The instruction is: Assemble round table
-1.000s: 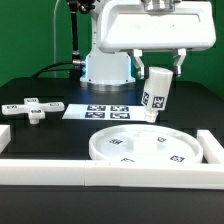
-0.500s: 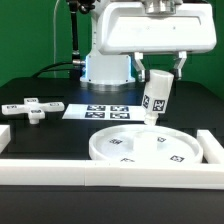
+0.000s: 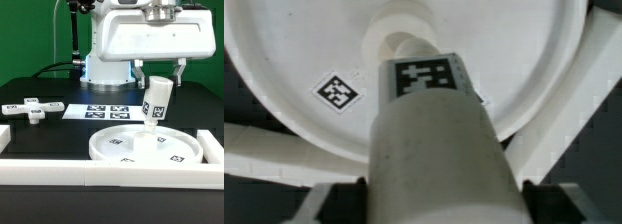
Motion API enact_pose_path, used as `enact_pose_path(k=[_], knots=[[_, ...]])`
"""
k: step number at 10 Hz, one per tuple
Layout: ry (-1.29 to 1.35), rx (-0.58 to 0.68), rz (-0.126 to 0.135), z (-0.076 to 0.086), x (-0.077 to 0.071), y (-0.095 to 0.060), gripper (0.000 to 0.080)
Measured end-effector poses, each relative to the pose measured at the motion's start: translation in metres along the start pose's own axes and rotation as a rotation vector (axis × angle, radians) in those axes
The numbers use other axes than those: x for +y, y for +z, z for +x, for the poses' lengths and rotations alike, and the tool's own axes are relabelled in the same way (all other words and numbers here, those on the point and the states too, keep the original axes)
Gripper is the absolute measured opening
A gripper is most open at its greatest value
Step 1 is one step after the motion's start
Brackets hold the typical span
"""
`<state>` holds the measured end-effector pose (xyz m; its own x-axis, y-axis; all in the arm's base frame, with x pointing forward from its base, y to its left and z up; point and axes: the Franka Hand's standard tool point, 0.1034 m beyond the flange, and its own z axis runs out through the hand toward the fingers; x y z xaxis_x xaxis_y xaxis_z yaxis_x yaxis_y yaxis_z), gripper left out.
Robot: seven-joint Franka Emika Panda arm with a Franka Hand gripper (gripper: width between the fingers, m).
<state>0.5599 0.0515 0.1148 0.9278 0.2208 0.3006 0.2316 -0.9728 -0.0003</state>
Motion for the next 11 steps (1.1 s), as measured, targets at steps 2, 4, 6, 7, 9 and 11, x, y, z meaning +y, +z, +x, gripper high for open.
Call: enact_pose_path(k=[2,4,6,7,9,11], knots=[[0.0,-0.006,0.001,0.0,0.0,0.006,0.0413],[0.001,-0.004,0.003,0.007,0.001,0.008,0.0413],[0.002,0.002,0.001,0.008,0.002,0.009,0.0413],[0.0,0.009,-0.002,0.009,0.004,0.009,0.0413],[0.004,0.012,-0.006,0.005,0.006,0.007,0.0413],[0.004,0.005,-0.005,-0.001,0.005,0.006,0.0413]])
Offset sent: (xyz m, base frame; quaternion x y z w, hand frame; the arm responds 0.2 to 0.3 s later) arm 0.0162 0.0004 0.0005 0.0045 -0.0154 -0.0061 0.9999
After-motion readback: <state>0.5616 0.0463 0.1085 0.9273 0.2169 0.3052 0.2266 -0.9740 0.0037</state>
